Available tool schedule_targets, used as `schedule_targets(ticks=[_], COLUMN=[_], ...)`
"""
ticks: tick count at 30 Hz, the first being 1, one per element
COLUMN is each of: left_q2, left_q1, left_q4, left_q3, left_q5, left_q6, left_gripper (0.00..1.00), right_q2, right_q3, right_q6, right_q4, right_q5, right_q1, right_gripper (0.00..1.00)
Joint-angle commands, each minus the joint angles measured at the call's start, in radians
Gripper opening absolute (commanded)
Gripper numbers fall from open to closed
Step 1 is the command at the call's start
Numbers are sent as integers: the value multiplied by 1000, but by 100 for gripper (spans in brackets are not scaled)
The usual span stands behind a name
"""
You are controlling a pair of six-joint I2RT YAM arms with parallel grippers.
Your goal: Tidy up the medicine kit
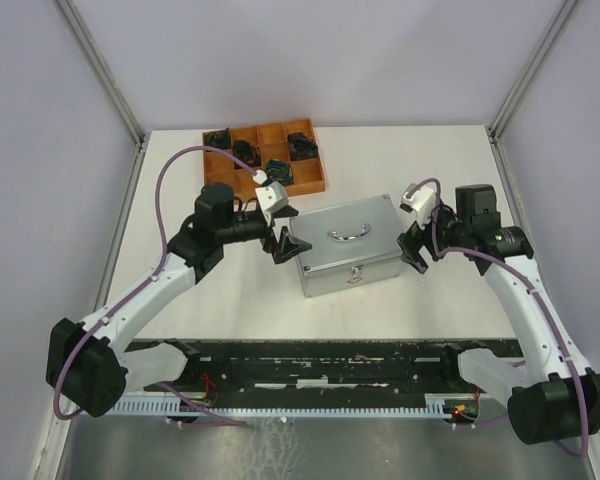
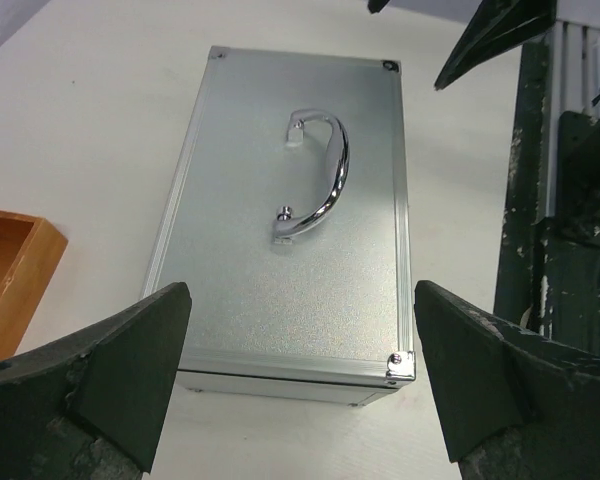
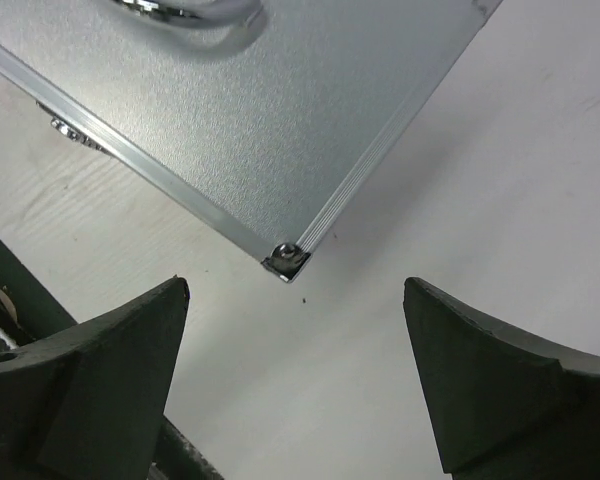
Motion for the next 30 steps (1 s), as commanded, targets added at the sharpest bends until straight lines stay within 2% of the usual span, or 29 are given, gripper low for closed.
schedule_targets(ticks=[1,4,9,12,15,23,27,30], left_q2=[-14,11,26,0,-15,38,86,114], left_q1=[-57,-102,-190,-235,-286,-383,-425,-447], left_q4=[-69,-72,-89,-123,-131,-129,-100,-52], left_q3=[-14,-12,-34,-41,-61,-69,-85,-108], left_q5=[-155,-215,-281,-304,-378,-528,-607,-670], left_q6=[163,186,282,344,420,554,609,626], left_gripper=[99,99,99,99,99,99,99,99], right_q2=[-83,-123,-172,-159,-151,-134,-107,-72], right_q3=[-60,-76,-98,-65,-100,-216,-315,-352], right_q6=[56,125,204,190,132,116,178,197], right_q4=[-5,-10,-35,-125,-148,43,246,330], right_q5=[57,47,-65,-54,-112,-256,-338,-393], right_q1=[6,8,22,31,36,74,97,119], right_gripper=[96,95,94,94,93,91,90,89])
